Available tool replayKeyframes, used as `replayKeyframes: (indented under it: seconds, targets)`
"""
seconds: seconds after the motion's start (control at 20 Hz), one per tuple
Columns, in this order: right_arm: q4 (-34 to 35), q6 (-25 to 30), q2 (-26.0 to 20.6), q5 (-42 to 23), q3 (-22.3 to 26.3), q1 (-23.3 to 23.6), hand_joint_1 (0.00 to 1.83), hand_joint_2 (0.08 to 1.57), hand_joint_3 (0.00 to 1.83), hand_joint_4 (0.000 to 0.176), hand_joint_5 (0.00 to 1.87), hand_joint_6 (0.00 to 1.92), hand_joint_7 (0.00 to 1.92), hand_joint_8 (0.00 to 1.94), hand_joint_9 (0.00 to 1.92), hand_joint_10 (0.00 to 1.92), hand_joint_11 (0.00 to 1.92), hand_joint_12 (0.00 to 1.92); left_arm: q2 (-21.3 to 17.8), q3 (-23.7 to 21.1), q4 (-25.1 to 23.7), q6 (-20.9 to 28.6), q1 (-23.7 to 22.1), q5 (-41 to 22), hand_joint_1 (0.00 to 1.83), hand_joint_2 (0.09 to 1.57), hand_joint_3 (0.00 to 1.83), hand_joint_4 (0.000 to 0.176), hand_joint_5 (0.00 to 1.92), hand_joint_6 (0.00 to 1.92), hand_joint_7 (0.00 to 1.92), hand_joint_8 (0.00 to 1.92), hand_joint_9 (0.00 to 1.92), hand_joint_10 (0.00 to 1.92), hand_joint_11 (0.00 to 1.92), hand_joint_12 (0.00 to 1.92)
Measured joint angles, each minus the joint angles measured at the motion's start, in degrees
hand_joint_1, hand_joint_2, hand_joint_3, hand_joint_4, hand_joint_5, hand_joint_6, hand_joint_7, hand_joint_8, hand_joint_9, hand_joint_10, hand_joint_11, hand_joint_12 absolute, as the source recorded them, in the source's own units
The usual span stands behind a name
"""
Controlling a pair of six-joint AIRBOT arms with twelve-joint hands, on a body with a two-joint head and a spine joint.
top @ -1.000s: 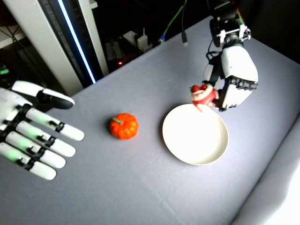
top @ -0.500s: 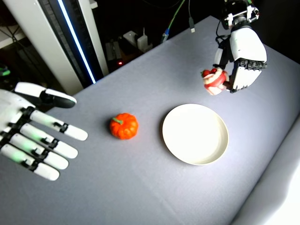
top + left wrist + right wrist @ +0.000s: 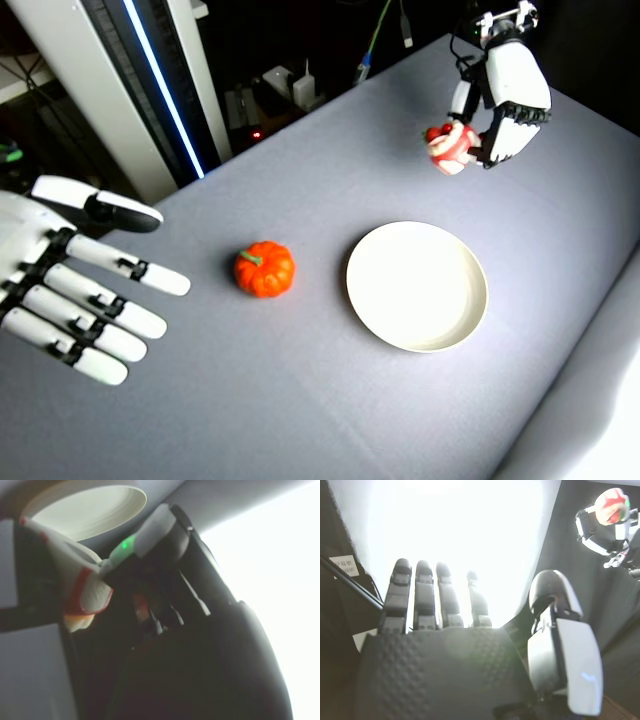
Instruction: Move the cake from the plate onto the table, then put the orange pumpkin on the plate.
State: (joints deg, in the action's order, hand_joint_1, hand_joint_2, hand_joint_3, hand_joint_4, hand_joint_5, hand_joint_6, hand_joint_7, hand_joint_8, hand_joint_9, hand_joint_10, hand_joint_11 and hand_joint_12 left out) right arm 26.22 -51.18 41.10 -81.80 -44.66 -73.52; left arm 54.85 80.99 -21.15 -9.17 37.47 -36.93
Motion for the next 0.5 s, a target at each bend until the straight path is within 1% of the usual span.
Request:
replayKeyframes:
  seconds: [0.05, 0.1, 0.15, 0.2, 0.25, 0.3, 0.35, 0.4, 0.45, 0.5]
  targets:
    - [0.0, 0.0, 0.0, -0.02, 0.04, 0.0, 0.12, 1.17, 0.0, 0.123, 0.0, 0.0, 0.0, 0.0, 0.0, 0.0, 0.0, 0.0, -0.17, -0.13, 0.55, 0.0, 1.2, 0.2, 1.3, 1.12, 0.04, 0.0, 0.85, 1.91, 1.05, 1.92, 1.17, 1.92, 1.25, 1.92]
    - [0.13, 0.0, 0.0, 0.0, 0.04, 0.0, 0.12, 1.18, 0.0, 0.116, 0.0, 0.0, 0.0, 0.0, 0.0, 0.0, 0.0, 0.0, -0.42, -0.44, 1.44, 0.04, 2.14, 0.24, 1.32, 1.12, 0.03, 0.0, 0.85, 1.91, 1.05, 1.92, 1.16, 1.92, 1.25, 1.92]
    - [0.31, 0.0, 0.0, 0.02, 0.04, 0.0, 0.12, 1.18, 0.0, 0.116, 0.0, 0.0, 0.0, 0.0, 0.0, 0.0, 0.0, 0.0, -0.66, -0.44, 1.66, 0.02, 2.95, 0.22, 1.32, 1.12, 0.03, 0.0, 0.85, 1.91, 1.05, 1.92, 1.16, 1.92, 1.25, 1.92]
    - [0.52, 0.0, 0.0, 0.02, 0.04, 0.0, 0.14, 1.17, 0.0, 0.111, 0.0, 0.0, 0.0, 0.0, 0.0, 0.0, 0.0, 0.0, -0.98, -0.61, 2.54, 0.04, 4.09, 0.44, 1.35, 1.11, 0.03, 0.0, 0.84, 1.92, 1.04, 1.92, 1.17, 1.92, 1.26, 1.92]
    - [0.5, 0.0, 0.0, 0.0, 0.04, 0.0, 0.14, 1.17, 0.0, 0.106, 0.0, 0.0, 0.0, 0.0, 0.0, 0.0, 0.0, 0.0, -1.18, -0.61, 2.99, -0.02, 4.74, 0.79, 1.39, 1.12, 0.02, 0.0, 0.85, 1.92, 1.07, 1.92, 1.21, 1.92, 1.32, 1.92]
    - [0.44, 0.0, 0.04, 0.02, 0.04, 0.0, 0.14, 1.17, 0.0, 0.108, 0.0, 0.0, 0.0, 0.0, 0.0, 0.0, 0.0, 0.0, -1.31, -0.61, 3.39, 0.0, 5.03, 1.31, 1.38, 1.12, 0.01, 0.0, 0.83, 1.89, 1.09, 1.92, 1.24, 1.92, 1.35, 1.92]
    - [0.24, 0.0, 0.11, -0.02, 0.04, 0.0, 0.13, 1.17, 0.0, 0.113, 0.0, 0.0, 0.0, 0.0, 0.0, 0.0, 0.0, 0.0, -1.4, -0.59, 3.58, 0.0, 5.66, 1.36, 1.17, 1.18, 0.06, 0.0, 0.78, 1.5, 1.06, 1.92, 1.21, 1.92, 1.31, 1.92]
    - [0.0, 0.0, 0.11, 0.0, 0.04, 0.0, 0.12, 1.18, 0.0, 0.109, 0.0, 0.0, 0.0, 0.0, 0.0, 0.0, 0.0, 0.0, -1.44, -0.61, 3.72, 0.02, 5.99, 1.55, 1.28, 1.11, 0.03, 0.0, 0.8, 1.78, 1.07, 1.92, 1.2, 1.92, 1.31, 1.92]
    - [0.13, 0.0, 0.11, 0.02, 0.17, 0.0, 0.13, 1.17, 0.0, 0.111, 0.0, 0.0, 0.0, 0.0, 0.0, 0.0, 0.0, 0.0, -1.44, -0.61, 4.39, 0.07, 6.64, 1.81, 1.14, 1.17, 0.06, 0.0, 0.78, 1.46, 0.96, 1.92, 1.08, 1.92, 1.19, 1.92]
    - [0.17, 0.0, 0.11, 0.02, 0.15, 0.0, 0.13, 1.17, 0.0, 0.104, 0.0, 0.0, 0.0, 0.0, 0.0, 0.0, 0.0, 0.0, -1.44, -0.61, 4.72, 0.0, 7.13, 2.05, 1.12, 1.16, 0.04, 0.0, 0.82, 1.27, 0.71, 1.88, 0.78, 1.92, 0.84, 1.92]
